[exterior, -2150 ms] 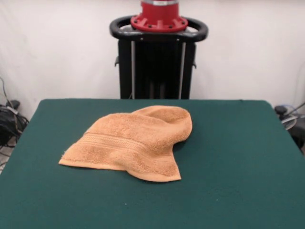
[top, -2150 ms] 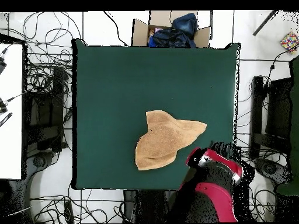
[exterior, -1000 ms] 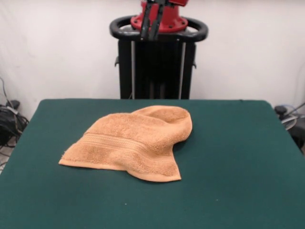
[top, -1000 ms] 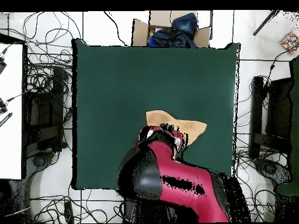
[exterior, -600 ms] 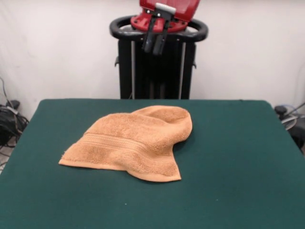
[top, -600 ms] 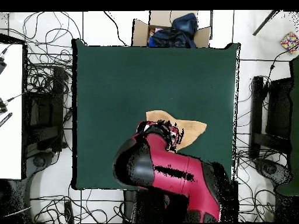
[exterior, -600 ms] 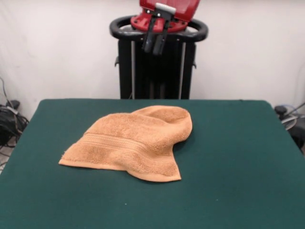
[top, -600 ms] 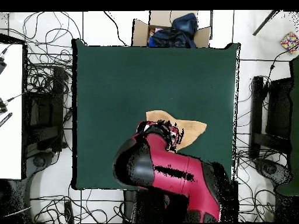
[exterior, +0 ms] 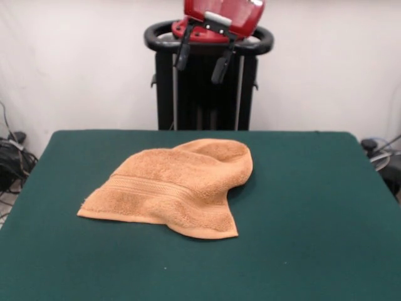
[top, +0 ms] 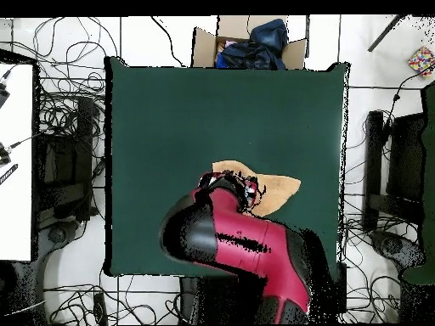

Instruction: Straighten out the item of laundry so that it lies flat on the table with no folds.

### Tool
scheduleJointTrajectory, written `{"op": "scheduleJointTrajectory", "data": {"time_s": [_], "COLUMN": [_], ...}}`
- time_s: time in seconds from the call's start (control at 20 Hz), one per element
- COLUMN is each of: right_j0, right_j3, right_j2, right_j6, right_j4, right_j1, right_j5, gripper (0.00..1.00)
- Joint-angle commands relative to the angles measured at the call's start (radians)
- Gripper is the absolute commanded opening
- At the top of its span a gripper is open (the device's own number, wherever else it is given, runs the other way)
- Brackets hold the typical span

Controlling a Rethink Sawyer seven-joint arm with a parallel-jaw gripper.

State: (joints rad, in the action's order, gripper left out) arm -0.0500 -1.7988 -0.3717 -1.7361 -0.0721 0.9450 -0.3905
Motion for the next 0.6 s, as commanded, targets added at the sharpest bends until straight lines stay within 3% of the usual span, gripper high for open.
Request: {"op": "scheduleJointTrajectory", "data": {"time_s": [0.05, 0.3, 0.6], "right_j0": [-0.123, -0.173, -0.197], "right_j3": [0.199, 0.273, 0.319], "right_j2": [-0.134, -0.168, -0.151], "right_j6": [-0.344, -0.383, -0.436], "right_j4": [0.044, 0.062, 0.114], "right_j1": [-0.138, -0.189, -0.242], "right_j5": [-0.321, -0.414, -0.377], "gripper": [1.0, 1.0, 1.0]}}
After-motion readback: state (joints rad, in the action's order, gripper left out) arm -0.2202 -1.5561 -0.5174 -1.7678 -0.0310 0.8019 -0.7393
